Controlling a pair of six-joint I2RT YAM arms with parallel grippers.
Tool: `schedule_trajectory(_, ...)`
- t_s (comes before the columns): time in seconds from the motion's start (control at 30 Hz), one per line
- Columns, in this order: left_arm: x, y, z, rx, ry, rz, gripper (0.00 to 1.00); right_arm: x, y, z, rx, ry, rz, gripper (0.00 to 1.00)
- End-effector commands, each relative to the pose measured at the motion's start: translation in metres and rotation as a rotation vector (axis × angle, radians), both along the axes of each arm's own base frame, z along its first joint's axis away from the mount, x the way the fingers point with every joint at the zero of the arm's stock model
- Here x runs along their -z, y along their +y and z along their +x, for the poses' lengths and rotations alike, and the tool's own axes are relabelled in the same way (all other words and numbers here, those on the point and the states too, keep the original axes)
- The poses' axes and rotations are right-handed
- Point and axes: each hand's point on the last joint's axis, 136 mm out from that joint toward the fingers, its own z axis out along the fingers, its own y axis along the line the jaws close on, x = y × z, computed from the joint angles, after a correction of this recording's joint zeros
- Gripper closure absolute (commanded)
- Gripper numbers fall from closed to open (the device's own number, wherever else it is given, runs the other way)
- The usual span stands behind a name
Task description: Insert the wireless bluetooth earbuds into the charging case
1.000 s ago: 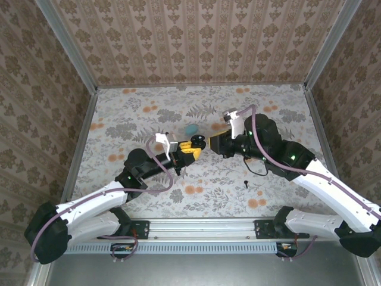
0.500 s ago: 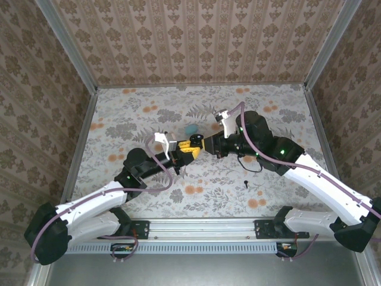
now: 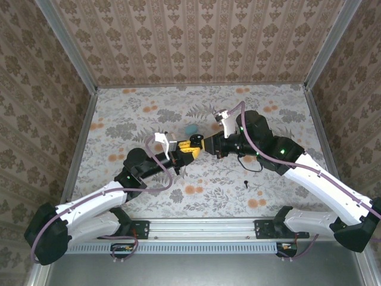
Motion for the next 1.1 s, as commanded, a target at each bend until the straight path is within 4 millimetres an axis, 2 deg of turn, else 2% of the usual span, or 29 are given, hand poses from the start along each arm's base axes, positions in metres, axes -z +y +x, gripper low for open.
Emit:
schedule_trajectory(0.0, -0.023, 0.003, -0.001, 0.002, -0.039, -0.053, 1.0, -0.003, 0.014, -0.012, -0.081, 0.039, 0.048, 0.81)
schedule_trajectory(0.67, -0.018, -0.001, 0.002, 0.011, -0.02, -0.042, 1.0, -0.001, 0.016, -0.013, -0.087, 0.041, 0.037, 0.81)
schedule_trajectory(1.07, -0.017, 0.003, 0.002, 0.005, -0.028, -0.039, 1.0, -0.018, -0.009, -0.008, 0.012, -0.035, 0.028, 0.79)
